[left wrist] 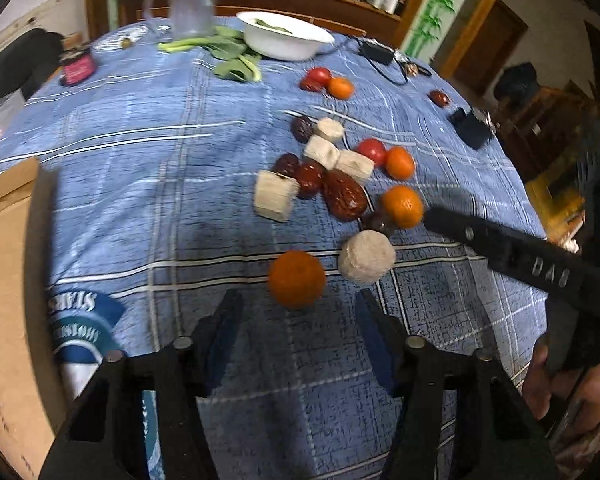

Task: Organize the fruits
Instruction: 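Close the left gripper on the orange, then carry the orange into the cardboard box and open the left gripper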

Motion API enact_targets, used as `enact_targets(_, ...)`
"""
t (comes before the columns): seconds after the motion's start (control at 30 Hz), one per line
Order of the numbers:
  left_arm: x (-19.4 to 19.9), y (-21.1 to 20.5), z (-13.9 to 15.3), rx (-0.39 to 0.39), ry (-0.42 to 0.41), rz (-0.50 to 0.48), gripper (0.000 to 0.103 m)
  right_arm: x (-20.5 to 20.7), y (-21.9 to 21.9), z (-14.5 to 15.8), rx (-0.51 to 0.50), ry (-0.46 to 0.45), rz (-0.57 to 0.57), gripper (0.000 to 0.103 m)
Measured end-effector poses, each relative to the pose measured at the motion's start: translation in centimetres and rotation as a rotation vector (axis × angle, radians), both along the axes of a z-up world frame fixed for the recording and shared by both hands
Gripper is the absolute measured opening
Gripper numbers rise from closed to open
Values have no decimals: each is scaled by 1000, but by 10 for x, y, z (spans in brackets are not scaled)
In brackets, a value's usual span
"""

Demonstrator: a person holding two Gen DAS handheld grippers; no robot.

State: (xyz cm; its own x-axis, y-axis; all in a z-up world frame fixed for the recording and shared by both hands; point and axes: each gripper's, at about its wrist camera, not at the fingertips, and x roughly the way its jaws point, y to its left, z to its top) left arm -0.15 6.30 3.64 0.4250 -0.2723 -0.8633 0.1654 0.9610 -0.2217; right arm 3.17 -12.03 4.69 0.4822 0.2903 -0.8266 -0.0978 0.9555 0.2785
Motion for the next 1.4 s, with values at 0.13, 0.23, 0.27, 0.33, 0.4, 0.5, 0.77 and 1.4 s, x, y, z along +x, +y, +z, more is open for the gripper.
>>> enact_targets(0.13,13,-3,-10,-6,26,-19,36,13,8,-1,-12,-3,27,72)
enact_targets(0.23,19,-5,-14,6,29,-26,36,21,14,-8,-27,10,39,67)
enact_targets(0.27,21,-6,-17,12,34,-29,36,23,15,-11,-27,19,41,65)
enact_targets(0.33,22,-10,-17,33,14,-40,36,27,15,-18,-17,41,38,63)
enact_targets(0.4,22,-12,-17,57,9,-47,36,28,14,-19,8,47,27,63)
enact_targets(0.5,20,-12,-17,68,7,-38,30,28,16,-17,45,49,49,44)
enact_targets(0.77,2,12,-5,11,0,36,30,12,20,-6,27,25,54,36)
enact_targets(1.4,-38,208,46,-19,-66,378,30,-22,177,51,128,-14,329,37)
